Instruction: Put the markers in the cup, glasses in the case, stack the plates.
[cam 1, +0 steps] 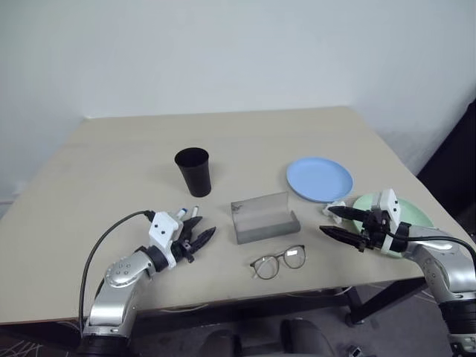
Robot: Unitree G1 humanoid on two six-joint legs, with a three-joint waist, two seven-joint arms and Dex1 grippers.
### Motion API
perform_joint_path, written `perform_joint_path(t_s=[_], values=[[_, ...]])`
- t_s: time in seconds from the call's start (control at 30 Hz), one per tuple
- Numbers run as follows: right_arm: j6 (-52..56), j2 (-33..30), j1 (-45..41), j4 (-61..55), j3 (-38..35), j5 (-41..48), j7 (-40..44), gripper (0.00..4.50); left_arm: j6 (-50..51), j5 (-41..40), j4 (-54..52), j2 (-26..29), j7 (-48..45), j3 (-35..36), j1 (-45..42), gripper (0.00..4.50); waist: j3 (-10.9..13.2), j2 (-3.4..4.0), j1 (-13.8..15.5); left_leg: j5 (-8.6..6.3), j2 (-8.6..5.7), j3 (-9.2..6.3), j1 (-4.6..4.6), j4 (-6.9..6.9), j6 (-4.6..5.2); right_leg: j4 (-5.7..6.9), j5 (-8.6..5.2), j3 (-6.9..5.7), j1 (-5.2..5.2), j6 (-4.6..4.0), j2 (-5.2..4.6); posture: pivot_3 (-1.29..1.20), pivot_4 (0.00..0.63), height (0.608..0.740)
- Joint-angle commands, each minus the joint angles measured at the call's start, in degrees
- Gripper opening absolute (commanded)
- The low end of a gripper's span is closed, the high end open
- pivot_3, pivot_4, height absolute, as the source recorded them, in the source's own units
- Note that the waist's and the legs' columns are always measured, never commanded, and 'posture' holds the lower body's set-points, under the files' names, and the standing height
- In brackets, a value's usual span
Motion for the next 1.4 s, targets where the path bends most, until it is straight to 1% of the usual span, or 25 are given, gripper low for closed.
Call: perform_joint_path(t_s=[0.03,0.27,0.5,0.77,0.87,0.97,1.1,1.27,1.4], values=[[-1.3,-0.5,-2.1,0.8,-0.7,-0.3,1.0,3.26,0.0,-0.6,-2.8,0.0,0.5,0.8,-0.2,2.47,0.0,0.0,0.0,0.0,0.0,0.0,0.0,0.0,0.0,-0.01,0.0,0.0,0.0,0.0,0.0,0.0,0.0,0.74],[-2.9,0.7,-3.0,1.7,-0.4,-1.2,0.4,3.26,0.7,-0.9,-2.7,0.1,0.7,0.7,-1.3,2.47,0.0,0.0,0.0,0.0,0.0,0.01,0.0,-0.01,-0.01,-0.01,0.0,-0.03,-0.02,0.0,0.02,0.0,0.0,0.74],[-2.4,2.0,-1.6,-1.5,-1.2,-2.0,-3.6,3.26,1.5,-1.4,-1.1,0.3,-1.0,0.4,-3.9,2.47,0.0,0.0,0.0,0.0,-0.09,0.02,-0.08,-0.05,0.0,-0.01,0.0,-0.01,-0.1,0.0,0.01,0.0,0.0,0.74],[-0.4,1.6,-0.2,-4.6,-1.0,-2.8,-7.9,3.26,0.7,-1.4,3.2,0.4,-3.3,0.3,-6.9,2.47,0.0,0.0,0.0,0.0,-0.11,0.06,-0.06,-0.05,-0.01,0.0,0.0,-0.01,-0.12,0.0,0.03,0.0,0.0,0.74],[0.5,0.9,0.2,-5.4,-1.1,-3.1,-8.7,3.26,1.6,-2.3,2.8,0.0,-3.9,0.1,-7.7,2.47,0.0,0.0,0.0,0.0,-0.11,0.07,-0.08,-0.05,0.0,-0.01,0.0,0.01,-0.12,0.0,0.02,0.0,0.0,0.74],[0.3,0.7,0.1,-4.5,-2.2,-2.6,-8.5,3.26,1.2,-1.1,3.3,-0.2,-4.1,-1.0,-8.1,2.47,0.0,-0.01,0.0,0.0,-0.11,0.07,-0.08,-0.05,0.0,-0.02,0.0,0.01,-0.13,0.0,0.01,0.0,0.0,0.74],[0.3,0.9,-0.2,-4.1,-2.0,-2.9,-8.4,3.26,1.4,-1.7,1.7,-0.4,-3.6,-0.5,-7.2,2.47,0.0,-0.01,0.0,0.0,-0.15,0.06,-0.08,-0.06,0.0,-0.02,0.0,0.01,-0.13,0.0,0.02,0.0,0.0,0.74],[0.2,0.7,-1.3,-2.4,-2.0,-4.6,-9.7,3.26,2.0,-1.8,-0.1,-0.9,-2.9,-0.9,-5.5,2.47,0.0,-0.01,0.0,0.0,-0.12,0.08,-0.07,-0.07,0.0,-0.02,0.0,0.01,-0.14,0.0,0.02,0.0,0.0,0.74],[-0.3,0.2,-3.4,2.1,-2.1,-7.3,-11.9,3.26,2.2,-1.8,0.0,-0.9,-3.2,-1.2,-6.0,2.47,0.0,-0.01,0.0,0.0,-0.12,0.08,-0.08,-0.06,0.0,-0.03,0.0,0.01,-0.13,0.0,0.01,0.0,0.0,0.74]])
